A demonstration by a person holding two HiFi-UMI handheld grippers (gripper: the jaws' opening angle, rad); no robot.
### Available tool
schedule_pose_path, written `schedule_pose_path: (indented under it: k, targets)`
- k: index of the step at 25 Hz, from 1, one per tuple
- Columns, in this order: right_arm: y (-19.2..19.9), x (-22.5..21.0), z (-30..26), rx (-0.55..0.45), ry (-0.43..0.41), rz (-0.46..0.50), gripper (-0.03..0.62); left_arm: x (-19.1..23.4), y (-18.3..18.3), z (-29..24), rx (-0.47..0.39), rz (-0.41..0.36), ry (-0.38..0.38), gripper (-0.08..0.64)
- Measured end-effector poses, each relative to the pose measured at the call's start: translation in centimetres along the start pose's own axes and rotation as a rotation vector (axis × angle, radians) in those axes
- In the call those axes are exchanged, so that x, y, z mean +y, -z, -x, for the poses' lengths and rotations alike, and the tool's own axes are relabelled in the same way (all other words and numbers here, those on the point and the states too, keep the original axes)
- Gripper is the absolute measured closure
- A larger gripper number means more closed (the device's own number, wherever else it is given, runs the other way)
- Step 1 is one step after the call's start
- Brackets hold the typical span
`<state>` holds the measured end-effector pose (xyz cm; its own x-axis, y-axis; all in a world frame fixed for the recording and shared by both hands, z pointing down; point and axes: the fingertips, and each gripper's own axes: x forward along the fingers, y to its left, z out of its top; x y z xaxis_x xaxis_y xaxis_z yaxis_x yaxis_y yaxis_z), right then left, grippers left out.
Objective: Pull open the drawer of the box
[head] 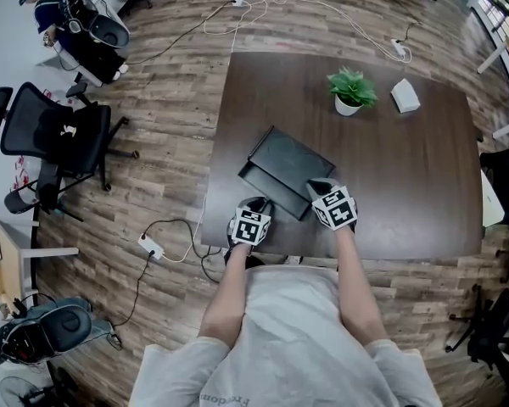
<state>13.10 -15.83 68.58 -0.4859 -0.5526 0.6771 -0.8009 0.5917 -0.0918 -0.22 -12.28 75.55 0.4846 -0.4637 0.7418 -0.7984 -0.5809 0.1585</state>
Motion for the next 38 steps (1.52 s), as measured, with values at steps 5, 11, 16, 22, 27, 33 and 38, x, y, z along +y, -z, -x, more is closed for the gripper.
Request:
schedule_pose_path:
  k: [5,11,16,22,27,33,38]
  targets:
    - [0.1,0.0,0.1,-0.004,-0.001,0.002,0.591,0.0,0.6,0.4,-0.002,0.004,-0.007,0.433]
    - [-0.1,0.1,0.0,-0.023,0.006,0.007,0.591,0.2,1.3,1.1,-0.004,0.016,-0.015,0.433]
    - [0.0,-0.1,0.1,-0.018,0.009,0.009,0.591,0.2,1.7,1.3,0.004,0.017,-0.02,0.433]
    - [0.0,0.0,0.0,-0.023,0.017,0.005,0.591,0.1,2.3,1.8,0.006,0.017,-0.021,0.433]
    - [-0.1,0.1,0.0,-0.028,0.021,0.006,0.591,0.3,2.8,2.1,0.007,0.018,-0.027,0.433]
    - [0.0,0.0,0.1,-0.032,0.022,0.006,0.591,0.3,3.4,2.6,0.009,0.029,-0.033,0.433]
    - [0.0,0.0,0.2,-0.032,0.027,0.005,0.591,0.2,3.9,2.8,0.015,0.026,-0.03,0.431]
